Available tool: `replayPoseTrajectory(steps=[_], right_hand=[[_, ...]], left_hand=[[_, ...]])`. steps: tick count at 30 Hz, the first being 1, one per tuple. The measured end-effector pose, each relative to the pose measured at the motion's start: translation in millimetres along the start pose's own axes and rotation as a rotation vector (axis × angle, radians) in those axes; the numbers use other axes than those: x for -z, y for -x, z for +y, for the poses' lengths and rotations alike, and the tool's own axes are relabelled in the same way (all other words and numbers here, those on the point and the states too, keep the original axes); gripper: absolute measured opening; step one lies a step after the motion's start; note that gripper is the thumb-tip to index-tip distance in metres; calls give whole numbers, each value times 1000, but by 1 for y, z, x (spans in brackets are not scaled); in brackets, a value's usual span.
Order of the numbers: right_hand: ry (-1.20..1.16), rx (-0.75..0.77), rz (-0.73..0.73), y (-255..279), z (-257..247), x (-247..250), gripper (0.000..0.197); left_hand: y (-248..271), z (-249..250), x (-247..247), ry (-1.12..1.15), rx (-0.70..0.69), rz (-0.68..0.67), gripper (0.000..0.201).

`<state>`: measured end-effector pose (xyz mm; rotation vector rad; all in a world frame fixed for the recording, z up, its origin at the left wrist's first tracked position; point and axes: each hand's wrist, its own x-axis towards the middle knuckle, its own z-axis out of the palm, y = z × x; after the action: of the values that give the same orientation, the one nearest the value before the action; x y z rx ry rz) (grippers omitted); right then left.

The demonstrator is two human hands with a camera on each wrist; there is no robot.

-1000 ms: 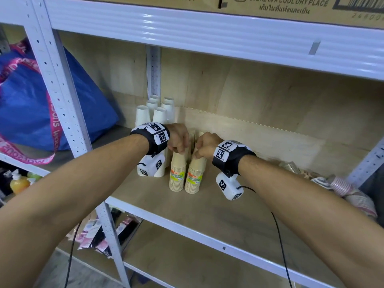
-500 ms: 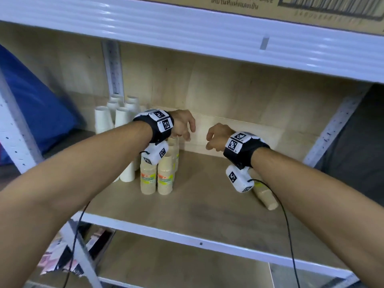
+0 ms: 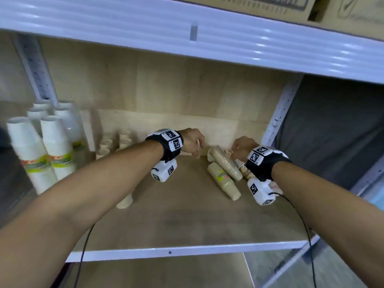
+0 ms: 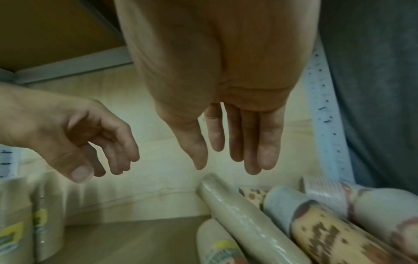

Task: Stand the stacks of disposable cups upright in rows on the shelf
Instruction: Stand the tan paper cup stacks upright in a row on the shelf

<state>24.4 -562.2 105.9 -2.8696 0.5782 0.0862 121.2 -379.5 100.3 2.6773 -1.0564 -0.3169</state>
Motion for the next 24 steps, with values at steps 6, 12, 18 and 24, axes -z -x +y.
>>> replayPoseTrajectory(steps=[6, 12, 18, 24], right_hand=[[-75, -102, 5, -16, 40, -29, 50], [-187, -69, 1, -62, 82, -80, 84], [-193, 19, 62, -54, 90, -99, 49], [-163, 42, 167, -49, 92, -111, 42]], left_hand=[[-29, 18, -45, 52, -84, -37, 42], [-53, 28, -86, 75, -145, -58, 46], [-69, 36, -115, 37, -242, -67, 51], [-84, 41, -129, -67, -329, -60, 55]])
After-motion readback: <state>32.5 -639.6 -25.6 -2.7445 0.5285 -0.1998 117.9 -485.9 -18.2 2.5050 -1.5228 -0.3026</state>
